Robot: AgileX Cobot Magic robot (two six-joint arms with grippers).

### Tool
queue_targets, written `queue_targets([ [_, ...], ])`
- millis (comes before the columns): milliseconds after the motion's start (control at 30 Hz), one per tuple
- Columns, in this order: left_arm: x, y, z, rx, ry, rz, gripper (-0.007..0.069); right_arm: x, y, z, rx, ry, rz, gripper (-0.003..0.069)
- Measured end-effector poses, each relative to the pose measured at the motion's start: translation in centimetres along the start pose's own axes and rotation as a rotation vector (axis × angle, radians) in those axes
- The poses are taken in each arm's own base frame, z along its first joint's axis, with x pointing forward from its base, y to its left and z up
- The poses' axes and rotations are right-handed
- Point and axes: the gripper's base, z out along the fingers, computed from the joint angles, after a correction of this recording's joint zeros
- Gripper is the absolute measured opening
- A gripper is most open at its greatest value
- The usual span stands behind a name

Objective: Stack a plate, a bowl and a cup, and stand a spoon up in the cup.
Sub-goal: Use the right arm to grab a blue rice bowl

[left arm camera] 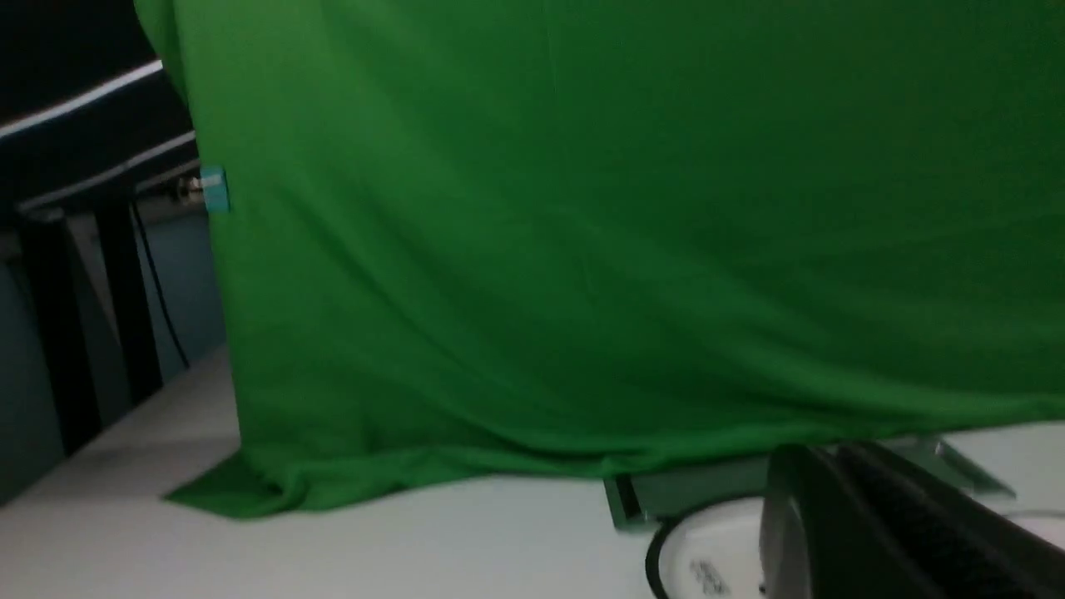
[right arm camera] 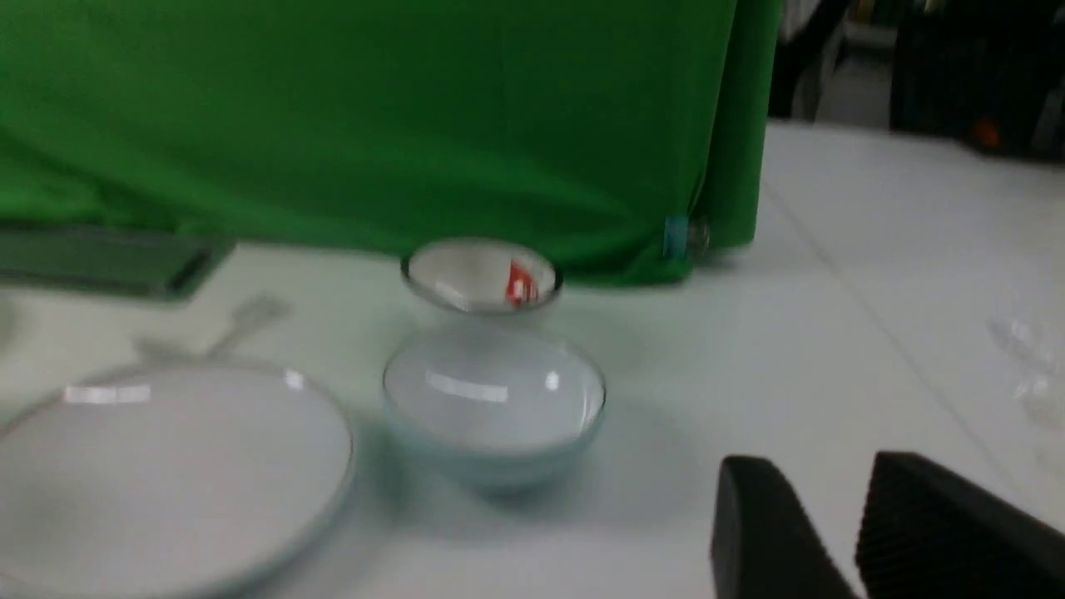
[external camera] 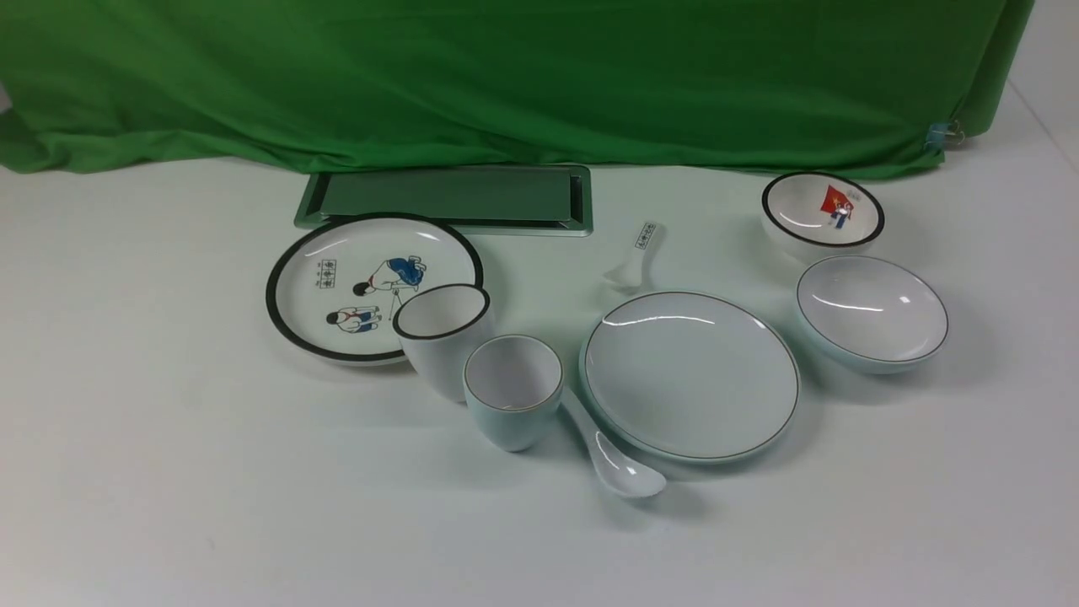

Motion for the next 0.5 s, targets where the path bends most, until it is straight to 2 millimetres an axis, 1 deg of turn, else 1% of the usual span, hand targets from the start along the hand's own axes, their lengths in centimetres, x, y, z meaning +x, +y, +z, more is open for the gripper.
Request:
queue_targets([
  [100,-1.1,0.1,-0.1,-0.006,-0.118,-0.005,-0.0029,-1.7,-0.2,-0.2,0.007,-0.187,0.105,0.0237],
  [167,-1.8,0.1,-0.2,-0.006,-0.199,-0.056,-0.0029,-2.7,-0.3,-0.4,0.004,-0.304,0.16,0.0236],
  [233,-2.8,0.2,-0.5,0.003,-0.319,-0.141,-0.0029,-3.3,-0.3,-0.6,0.001,-0.377,0.177,0.0232],
  [333,-4.4,0.3,-1.1,0.037,-0.508,-0.268,-0.0029,-3.9,-0.4,-0.8,-0.004,-0.44,0.194,0.021],
  [400,-5.3,0.4,-0.8,0.051,-0.529,-0.312,-0.0029,-4.2,-0.4,-0.6,-0.004,-0.437,0.193,0.0178],
  [467,-6.7,0.5,-0.1,0.059,-0.504,-0.33,-0.0029,-5.3,-0.5,-0.2,0.0,-0.429,0.176,0.0113],
  [500,-6.9,0.5,0.0,0.059,-0.5,-0.33,-0.0029,-5.5,-0.5,-0.1,0.0,-0.428,0.176,0.0104],
])
